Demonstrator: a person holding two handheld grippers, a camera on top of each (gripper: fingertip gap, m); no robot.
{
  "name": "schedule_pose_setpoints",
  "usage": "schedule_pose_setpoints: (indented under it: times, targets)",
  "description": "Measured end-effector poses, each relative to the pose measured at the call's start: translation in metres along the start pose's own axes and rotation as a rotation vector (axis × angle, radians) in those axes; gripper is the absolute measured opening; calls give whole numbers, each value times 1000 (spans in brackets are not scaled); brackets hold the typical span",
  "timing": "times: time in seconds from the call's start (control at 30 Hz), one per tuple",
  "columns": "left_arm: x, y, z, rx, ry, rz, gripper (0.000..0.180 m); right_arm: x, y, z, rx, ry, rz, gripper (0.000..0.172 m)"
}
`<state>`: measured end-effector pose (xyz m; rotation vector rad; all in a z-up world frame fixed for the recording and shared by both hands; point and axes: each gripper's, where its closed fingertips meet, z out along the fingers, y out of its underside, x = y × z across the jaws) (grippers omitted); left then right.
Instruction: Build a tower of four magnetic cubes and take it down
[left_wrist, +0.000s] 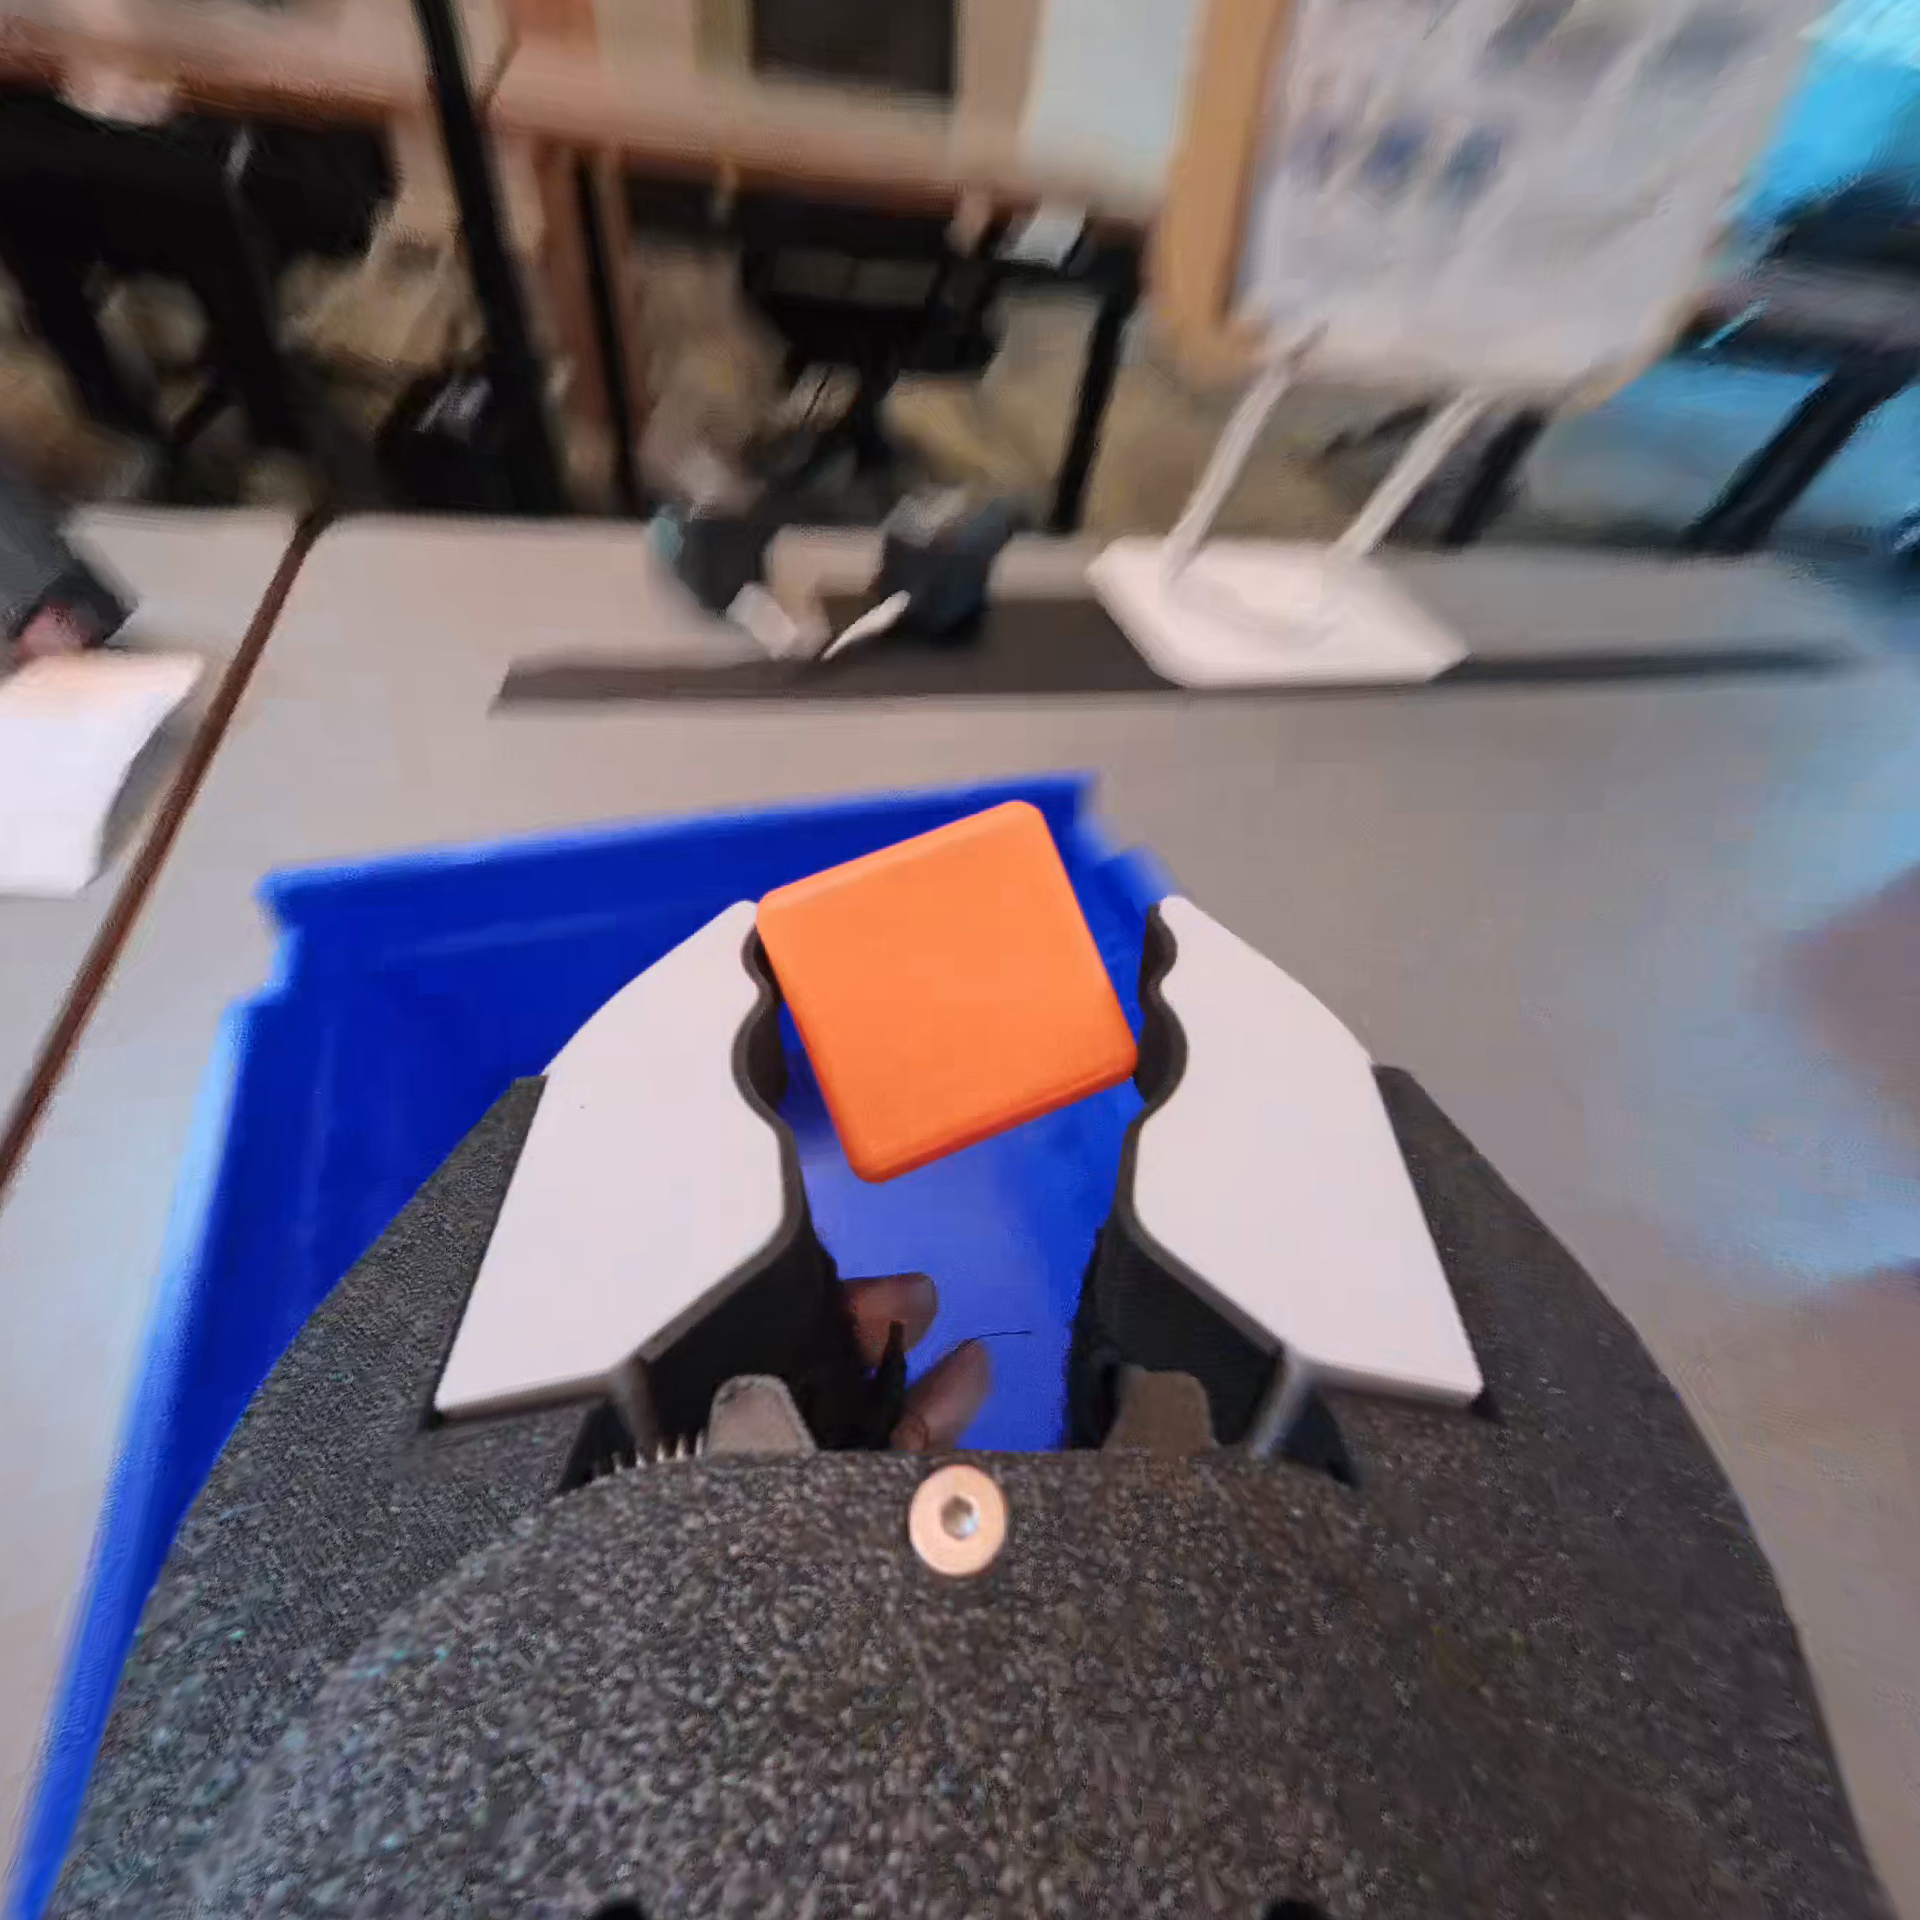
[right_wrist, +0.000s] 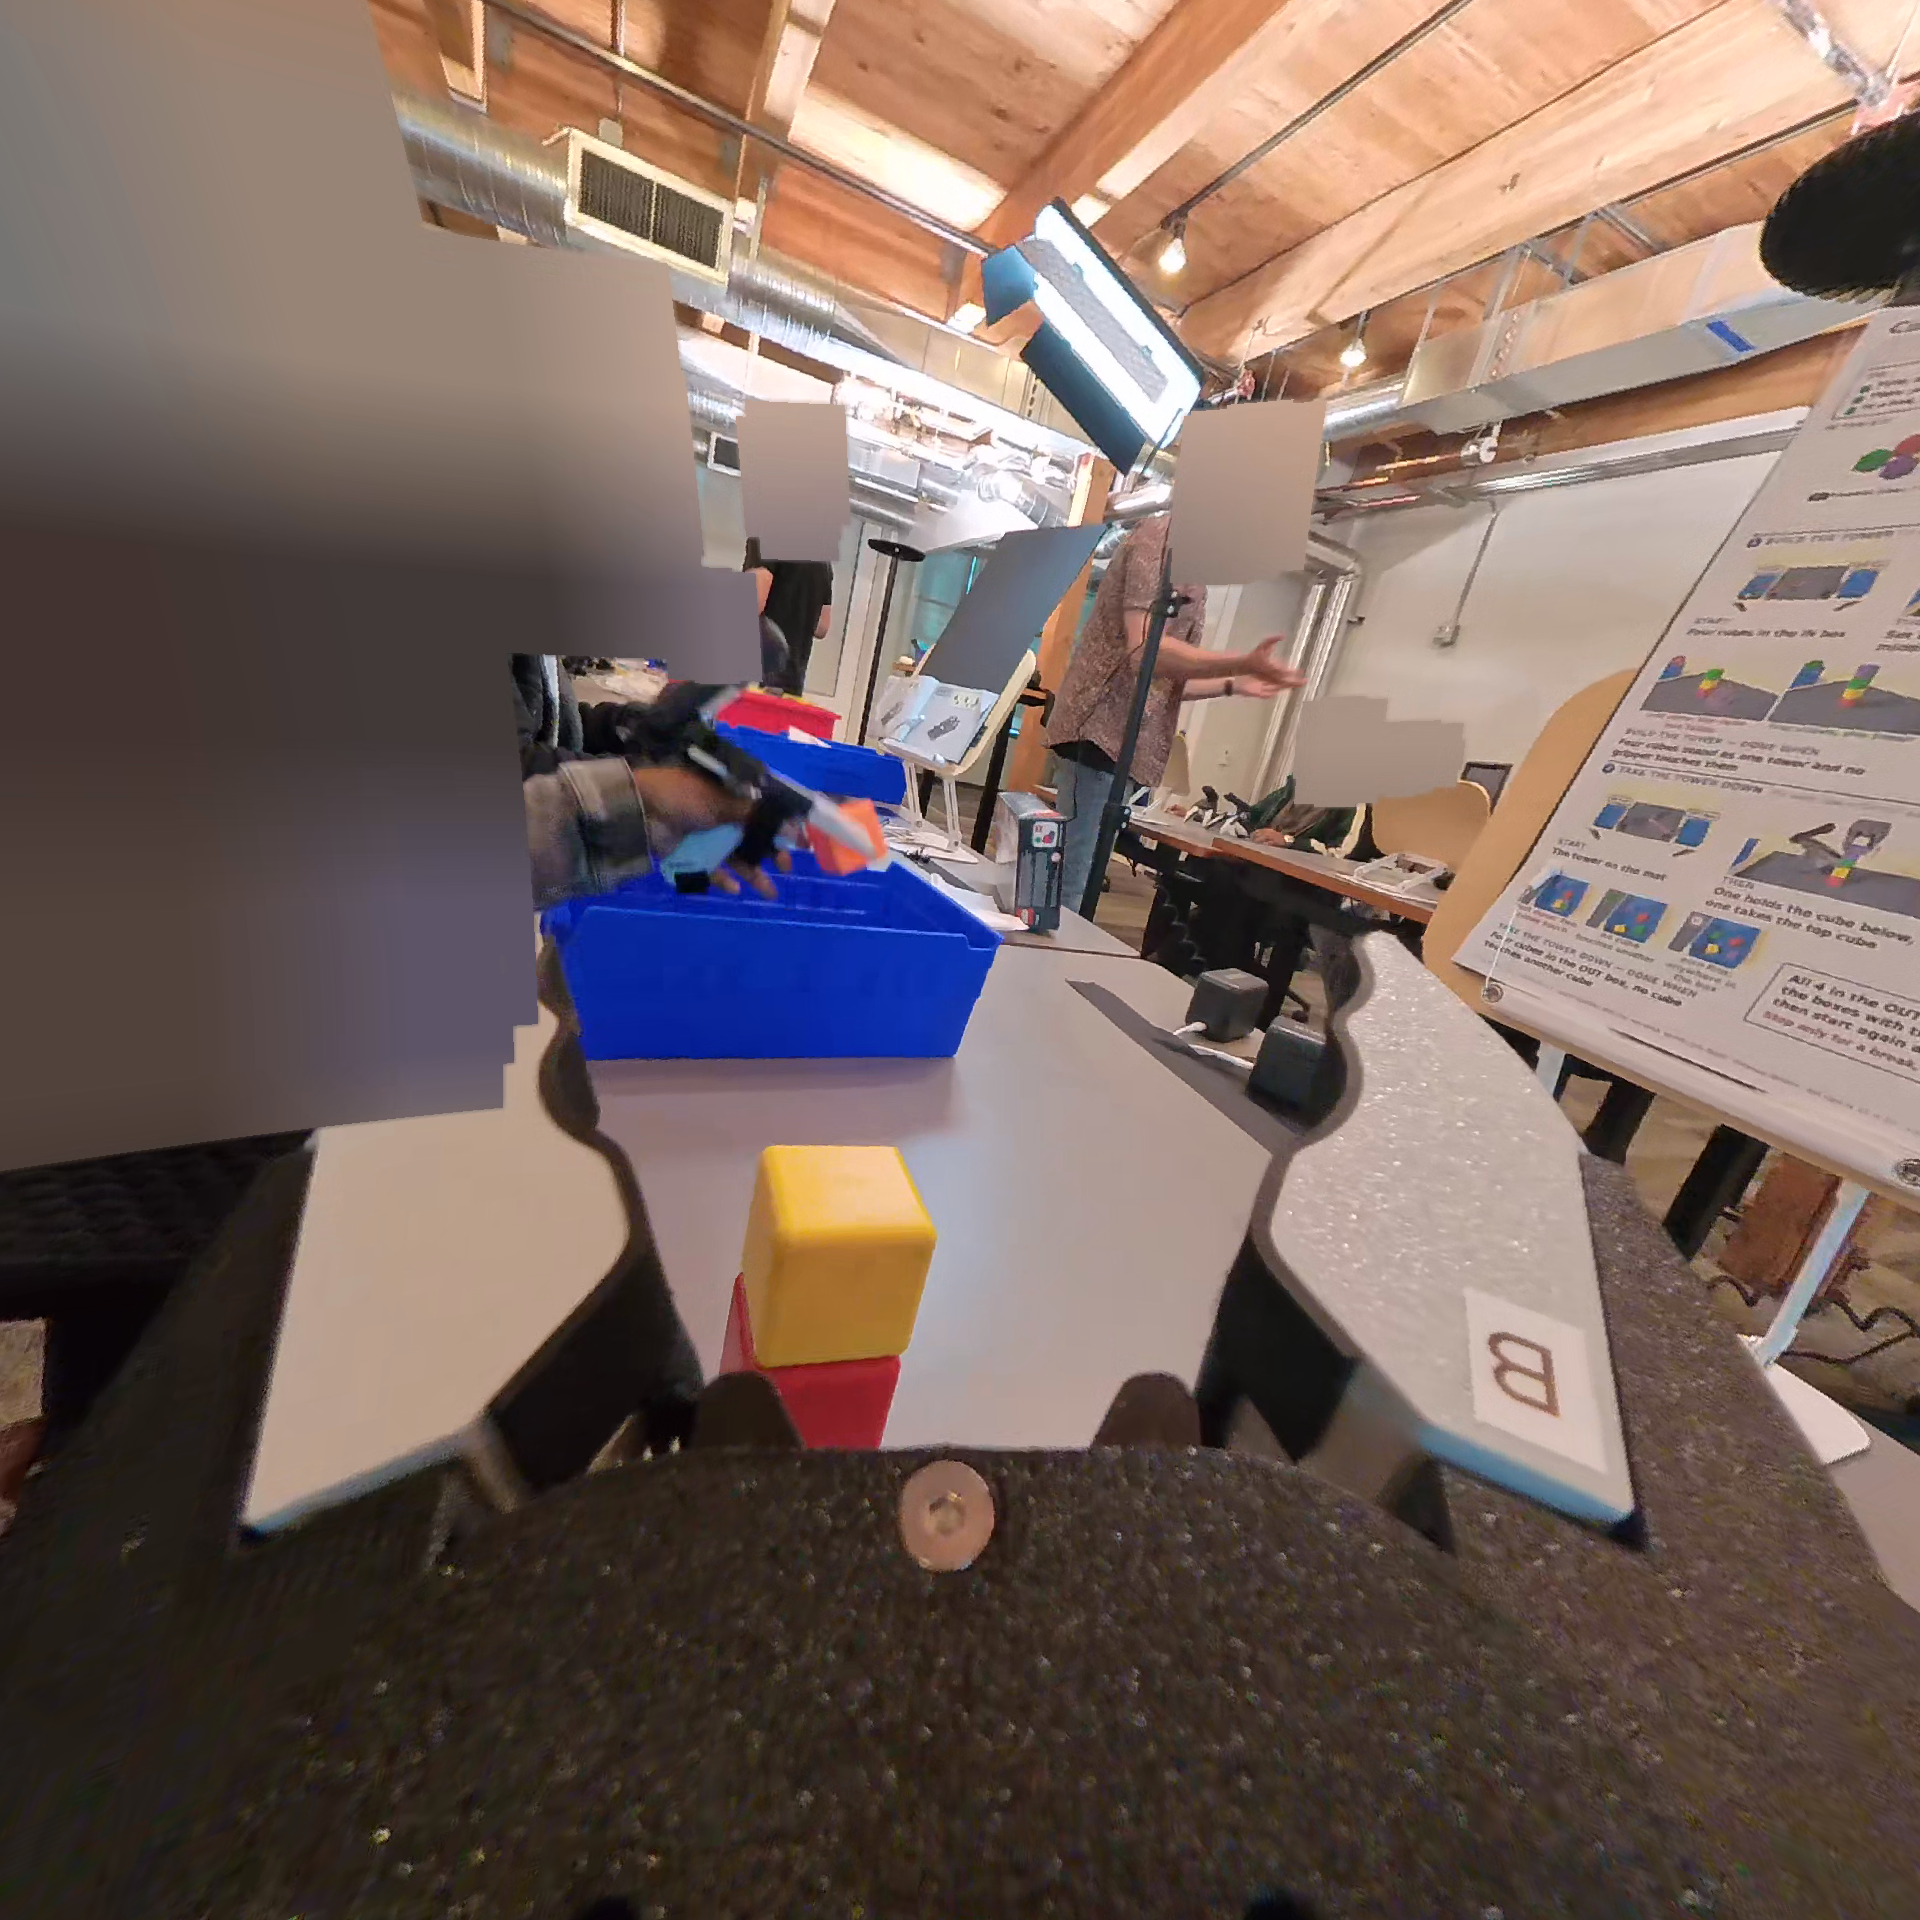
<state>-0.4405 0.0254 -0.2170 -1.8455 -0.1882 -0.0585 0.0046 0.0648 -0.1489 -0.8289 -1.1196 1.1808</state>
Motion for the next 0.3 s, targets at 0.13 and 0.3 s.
schedule_pose_setpoints:
  times: [0.13, 0.3]
  targets:
    - [124, -59, -50, 314, 405, -96, 65, -8, -1, 3, -13, -19, -21, 126]
    - [281, -49, -84, 361, 951, -317, 65, -24, -8, 10, -7, -47, -83, 124]
